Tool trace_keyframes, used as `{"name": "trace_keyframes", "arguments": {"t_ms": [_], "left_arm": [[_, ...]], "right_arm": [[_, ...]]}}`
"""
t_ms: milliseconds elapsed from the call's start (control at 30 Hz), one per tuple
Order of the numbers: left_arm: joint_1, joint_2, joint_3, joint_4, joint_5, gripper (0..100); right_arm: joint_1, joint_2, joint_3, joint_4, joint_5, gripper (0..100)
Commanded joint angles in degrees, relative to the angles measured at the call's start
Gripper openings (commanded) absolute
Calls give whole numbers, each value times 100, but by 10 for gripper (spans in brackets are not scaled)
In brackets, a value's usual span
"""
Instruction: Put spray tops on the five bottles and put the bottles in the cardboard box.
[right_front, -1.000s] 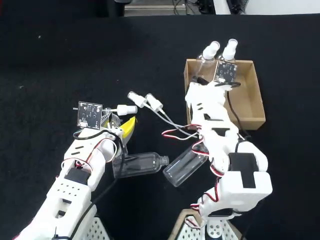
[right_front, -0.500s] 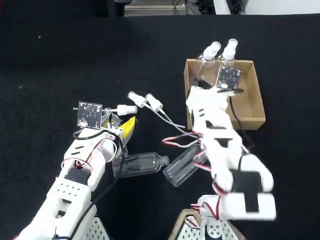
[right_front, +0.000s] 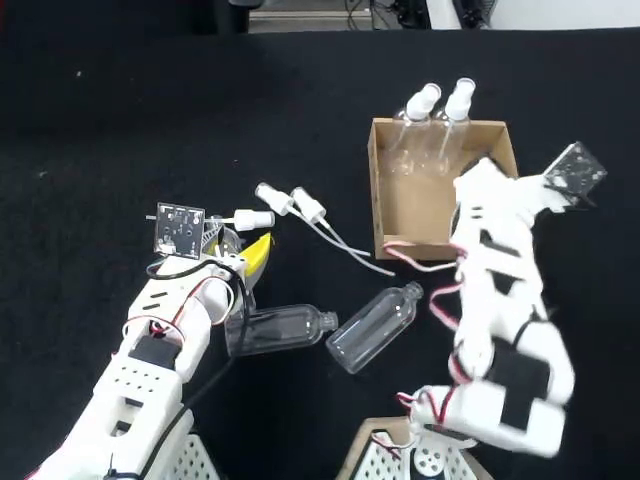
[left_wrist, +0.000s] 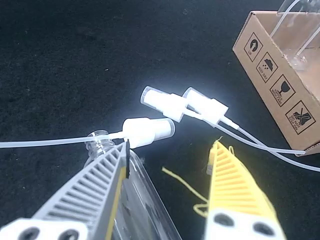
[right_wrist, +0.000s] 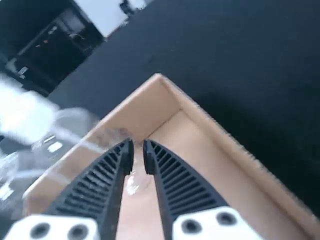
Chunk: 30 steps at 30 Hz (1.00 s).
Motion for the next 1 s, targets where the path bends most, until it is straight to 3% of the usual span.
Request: {"name": "trace_keyframes", "arguments": {"t_ms": [0,433,967], "left_arm": [[13,-62,-84,-141,26,256],[13,-88,-75,-141,26,256],[13,-114,-57,-141,26,256]], "right_arm": [[193,514,-778,44,-255,11],[-281,769,-963,-176,-237,12],[-246,1358,-1288,-607,-211,12]]}}
